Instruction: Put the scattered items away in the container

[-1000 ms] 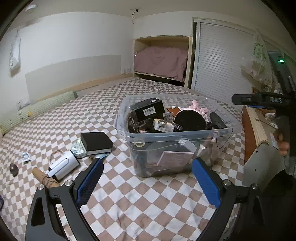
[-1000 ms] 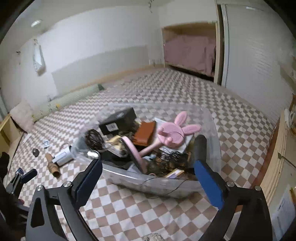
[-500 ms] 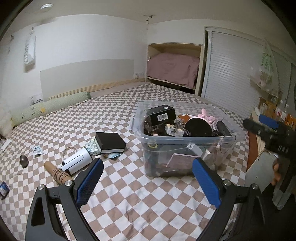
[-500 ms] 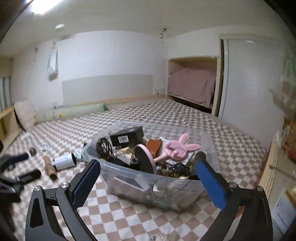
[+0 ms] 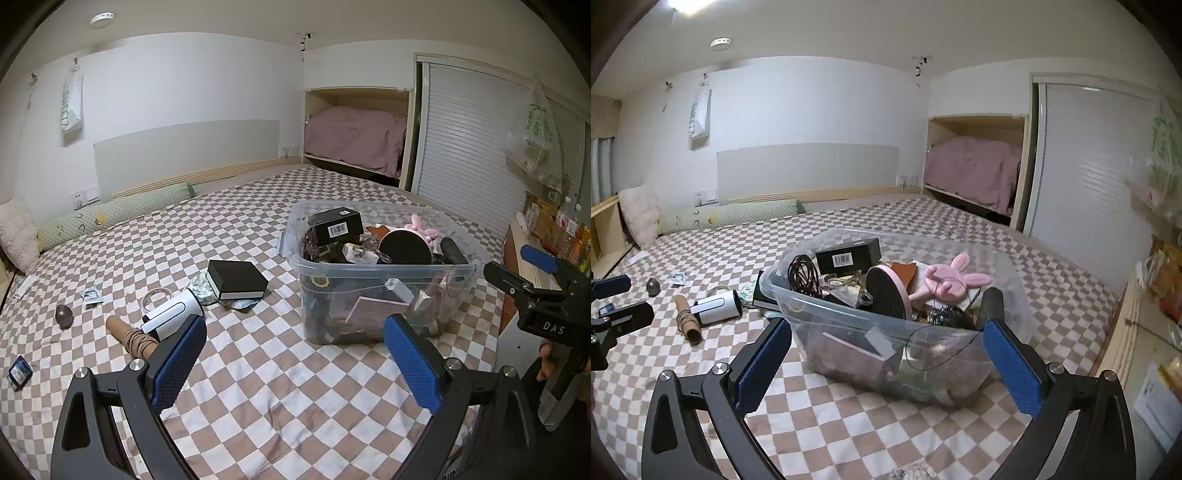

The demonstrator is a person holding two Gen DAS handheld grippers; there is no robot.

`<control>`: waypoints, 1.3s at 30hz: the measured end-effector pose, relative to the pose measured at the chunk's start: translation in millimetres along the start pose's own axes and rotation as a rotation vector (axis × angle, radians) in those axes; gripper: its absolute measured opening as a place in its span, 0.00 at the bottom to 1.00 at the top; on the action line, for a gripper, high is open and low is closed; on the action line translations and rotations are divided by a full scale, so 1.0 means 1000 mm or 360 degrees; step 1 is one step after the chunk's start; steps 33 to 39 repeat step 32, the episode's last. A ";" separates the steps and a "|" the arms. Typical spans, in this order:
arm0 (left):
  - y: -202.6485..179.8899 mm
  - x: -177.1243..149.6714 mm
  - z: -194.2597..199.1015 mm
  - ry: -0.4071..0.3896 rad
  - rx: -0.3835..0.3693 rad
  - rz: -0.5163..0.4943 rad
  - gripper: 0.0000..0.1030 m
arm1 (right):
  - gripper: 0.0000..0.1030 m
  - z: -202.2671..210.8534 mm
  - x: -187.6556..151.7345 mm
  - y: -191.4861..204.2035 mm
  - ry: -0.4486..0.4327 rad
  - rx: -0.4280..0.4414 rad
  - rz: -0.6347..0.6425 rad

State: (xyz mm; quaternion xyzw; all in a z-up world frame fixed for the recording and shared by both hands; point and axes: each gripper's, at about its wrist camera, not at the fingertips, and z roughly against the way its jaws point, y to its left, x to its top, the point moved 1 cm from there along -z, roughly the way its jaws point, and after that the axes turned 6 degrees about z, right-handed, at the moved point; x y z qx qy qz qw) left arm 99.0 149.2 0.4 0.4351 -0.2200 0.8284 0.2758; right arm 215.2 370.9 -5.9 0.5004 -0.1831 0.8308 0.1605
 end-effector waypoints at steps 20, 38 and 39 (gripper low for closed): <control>-0.006 -0.002 0.003 -0.0026 0.0033 -0.0087 0.95 | 1.00 0.000 -0.003 0.004 0.0030 0.0030 -0.0002; -0.002 -0.001 0.002 -0.0032 0.0045 -0.0082 0.95 | 1.00 0.001 -0.003 0.005 0.0035 0.0035 0.0005; -0.002 -0.001 0.002 -0.0032 0.0045 -0.0082 0.95 | 1.00 0.001 -0.003 0.005 0.0035 0.0035 0.0005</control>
